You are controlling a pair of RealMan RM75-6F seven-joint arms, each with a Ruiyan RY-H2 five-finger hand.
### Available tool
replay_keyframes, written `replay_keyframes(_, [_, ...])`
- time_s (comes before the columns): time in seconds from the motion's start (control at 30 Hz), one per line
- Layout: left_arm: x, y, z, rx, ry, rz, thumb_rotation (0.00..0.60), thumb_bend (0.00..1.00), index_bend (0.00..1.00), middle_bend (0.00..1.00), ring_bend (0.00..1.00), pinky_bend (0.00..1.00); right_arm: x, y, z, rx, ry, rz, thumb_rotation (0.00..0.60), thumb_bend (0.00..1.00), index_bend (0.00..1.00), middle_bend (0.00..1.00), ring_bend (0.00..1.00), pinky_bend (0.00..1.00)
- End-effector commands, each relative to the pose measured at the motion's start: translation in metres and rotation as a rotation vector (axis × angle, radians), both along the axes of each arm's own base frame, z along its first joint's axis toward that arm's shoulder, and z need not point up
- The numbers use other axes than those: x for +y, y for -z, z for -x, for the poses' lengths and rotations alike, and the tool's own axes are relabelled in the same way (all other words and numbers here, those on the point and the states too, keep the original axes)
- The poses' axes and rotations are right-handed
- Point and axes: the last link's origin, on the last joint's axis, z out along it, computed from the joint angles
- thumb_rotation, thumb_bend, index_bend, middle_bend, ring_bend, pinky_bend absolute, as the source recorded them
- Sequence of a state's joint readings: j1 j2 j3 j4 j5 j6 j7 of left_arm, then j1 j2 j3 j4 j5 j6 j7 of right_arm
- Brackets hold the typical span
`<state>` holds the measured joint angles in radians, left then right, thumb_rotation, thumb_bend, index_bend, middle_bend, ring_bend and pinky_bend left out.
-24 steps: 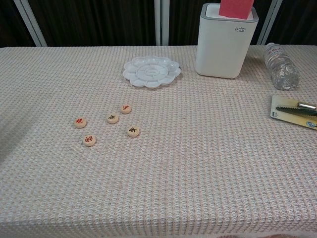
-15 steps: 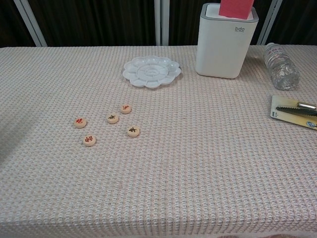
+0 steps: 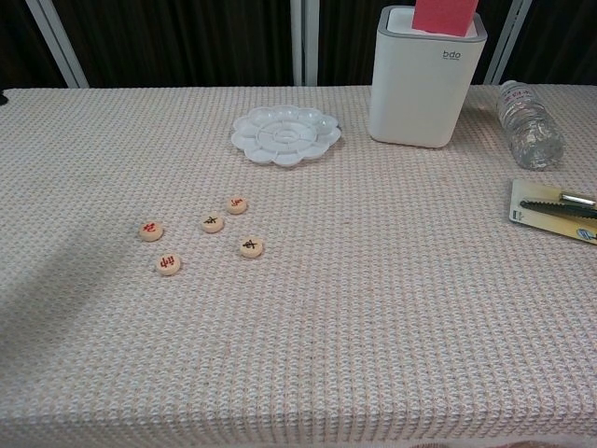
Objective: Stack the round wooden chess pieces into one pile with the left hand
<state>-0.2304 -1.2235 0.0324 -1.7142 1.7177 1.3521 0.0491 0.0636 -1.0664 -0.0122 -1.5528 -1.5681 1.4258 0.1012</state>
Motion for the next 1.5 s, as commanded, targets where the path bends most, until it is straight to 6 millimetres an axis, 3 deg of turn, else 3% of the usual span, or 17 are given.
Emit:
replay_keyframes(0.03, [0.011, 0.025, -0.017, 0.031, 0.069, 0.076, 0.600, 0.19, 0.11, 0.02, 0.00, 0.00, -0.001, -0.001, 0.000, -0.001, -0.001, 0.003, 0.600, 0.14, 0.00, 0.00, 0.00, 0.00])
replay_keyframes(0.27, [0.034, 0.068, -0.035, 0.088, 0.130, 0.181, 0.600, 0.19, 0.13, 0.02, 0.00, 0.00, 0.002, -0.006, 0.004, -0.010, 0.007, 0.017, 0.600, 0.14, 0.00, 0.00, 0.00, 0.00])
replay_keyframes(0.67, [0.056, 0.109, -0.031, 0.063, 0.108, 0.246, 0.600, 0.19, 0.22, 0.07, 0.00, 0.00, 0.007, -0.011, 0.006, -0.012, 0.012, 0.033, 0.600, 0.14, 0.00, 0.00, 0.00, 0.00])
replay_keyframes(1.1, [0.066, 0.122, -0.026, 0.063, 0.084, 0.236, 0.600, 0.24, 0.35, 0.09, 0.00, 0.00, 0.008, -0.011, 0.009, -0.006, 0.025, 0.032, 0.600, 0.14, 0.00, 0.00, 0.00, 0.00])
replay_keyframes(1.5, [0.069, 0.126, -0.025, 0.054, 0.083, 0.229, 0.600, 0.26, 0.40, 0.10, 0.00, 0.00, 0.009, -0.011, 0.010, -0.004, 0.028, 0.031, 0.600, 0.14, 0.00, 0.00, 0.00, 0.00])
